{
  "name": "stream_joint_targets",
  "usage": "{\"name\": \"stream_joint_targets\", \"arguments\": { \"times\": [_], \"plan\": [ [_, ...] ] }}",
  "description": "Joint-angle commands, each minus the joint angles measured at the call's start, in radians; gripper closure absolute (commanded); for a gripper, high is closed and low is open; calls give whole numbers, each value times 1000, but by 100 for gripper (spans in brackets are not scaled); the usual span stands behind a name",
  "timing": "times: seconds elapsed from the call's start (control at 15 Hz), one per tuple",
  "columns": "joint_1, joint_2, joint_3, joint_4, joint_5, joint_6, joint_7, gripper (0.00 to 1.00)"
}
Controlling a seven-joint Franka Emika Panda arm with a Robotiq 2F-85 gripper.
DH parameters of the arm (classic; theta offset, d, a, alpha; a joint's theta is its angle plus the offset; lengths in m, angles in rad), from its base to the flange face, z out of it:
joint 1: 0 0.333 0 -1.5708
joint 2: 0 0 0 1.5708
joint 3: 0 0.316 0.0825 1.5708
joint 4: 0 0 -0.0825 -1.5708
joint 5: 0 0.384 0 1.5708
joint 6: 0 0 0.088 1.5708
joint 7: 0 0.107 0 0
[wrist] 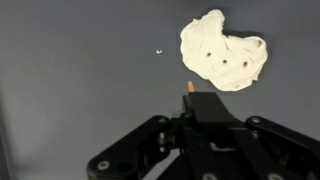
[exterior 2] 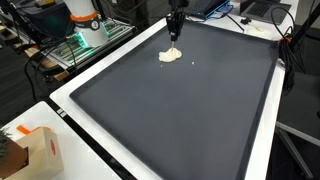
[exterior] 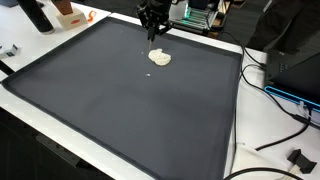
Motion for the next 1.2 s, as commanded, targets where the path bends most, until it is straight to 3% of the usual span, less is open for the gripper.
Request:
{"name": "stream_joint_targets", "arguments": {
  "times": [0.0, 0.33, 0.53, 1.13],
  "plan": [
    [-6, -4, 22, -27, 147, 84, -159, 97],
    [-17, 7, 70, -32, 540, 120, -539, 97],
    [-25, 22, 82, -24, 704, 98, -706, 97],
    [-71, 72, 77, -18, 896, 94, -894, 97]
  ]
}}
